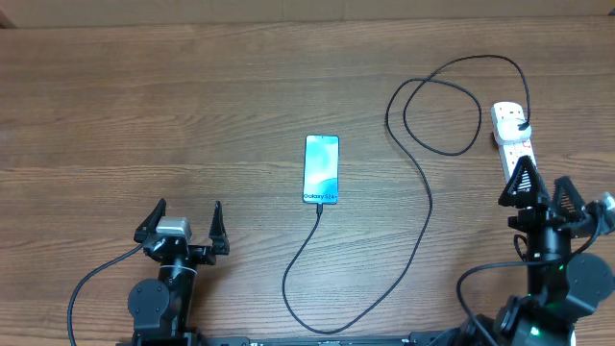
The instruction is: Plug charger to phone and switch on socket
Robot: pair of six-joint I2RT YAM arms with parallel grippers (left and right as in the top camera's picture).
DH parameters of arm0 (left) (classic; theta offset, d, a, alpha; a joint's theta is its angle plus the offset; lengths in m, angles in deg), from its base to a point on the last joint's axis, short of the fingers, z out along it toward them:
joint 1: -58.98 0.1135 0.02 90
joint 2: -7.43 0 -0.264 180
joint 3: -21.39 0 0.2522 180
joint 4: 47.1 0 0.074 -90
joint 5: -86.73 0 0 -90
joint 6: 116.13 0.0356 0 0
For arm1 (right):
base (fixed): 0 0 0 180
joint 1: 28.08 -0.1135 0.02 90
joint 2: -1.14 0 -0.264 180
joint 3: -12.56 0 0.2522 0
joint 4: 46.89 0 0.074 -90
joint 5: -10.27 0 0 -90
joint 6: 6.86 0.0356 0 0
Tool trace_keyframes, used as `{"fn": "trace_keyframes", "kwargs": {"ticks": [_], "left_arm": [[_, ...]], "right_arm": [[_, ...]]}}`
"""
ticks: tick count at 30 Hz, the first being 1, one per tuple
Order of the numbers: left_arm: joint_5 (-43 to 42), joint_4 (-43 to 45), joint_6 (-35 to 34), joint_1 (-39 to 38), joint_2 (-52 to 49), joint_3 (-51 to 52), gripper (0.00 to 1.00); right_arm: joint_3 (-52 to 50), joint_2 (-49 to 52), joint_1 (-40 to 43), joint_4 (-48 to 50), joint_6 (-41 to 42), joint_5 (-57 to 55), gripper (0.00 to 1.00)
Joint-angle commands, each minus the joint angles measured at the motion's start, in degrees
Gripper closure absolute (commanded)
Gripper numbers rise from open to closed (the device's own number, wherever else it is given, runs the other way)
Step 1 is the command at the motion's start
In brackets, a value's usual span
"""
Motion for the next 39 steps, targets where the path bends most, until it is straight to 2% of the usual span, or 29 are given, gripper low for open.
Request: {"fn": "trace_keyframes", "kwargs": {"ticks": [1,4,9,19,25,29,39], "left_arm": [[-0.04,-0.22,1.27,0.33,0.63,0.15,0.00],[-0.07,-0.22,1.27,0.33,0.63,0.15,0.00],[-0.04,-0.22,1.27,0.33,0.63,0.15,0.00],[-0.07,-0.22,1.27,0.33,0.63,0.15,0.00],[-0.04,-0.22,1.27,0.33,0.63,0.15,0.00],[-0.04,-0.22,1.27,0.33,0.63,0.15,0.00],[-0.07,-0.22,1.27,0.33,0.63,0.15,0.00]], "right_arm": [[-1.29,-3.76,-4.44,0.52,-0.09,-9.07,0.00],[-1.38,-4.61,-10.36,0.20,-0.44,-15.61,0.00],[-2.75,-4.85,-15.04,1.31,-3.10,-17.22,0.00],[-17.20,-10.91,-20.37,15.13,-3.23,-17.92,0.00],[-17.03,-15.82,-21.57,5.68,-5.29,-20.11,0.00],[-17.00,-21.77,-21.62,-5.01,-9.40,-20.13,0.00],[-17.00,-21.73,-23.26,-6.56,-19.80,-19.17,0.00]]}}
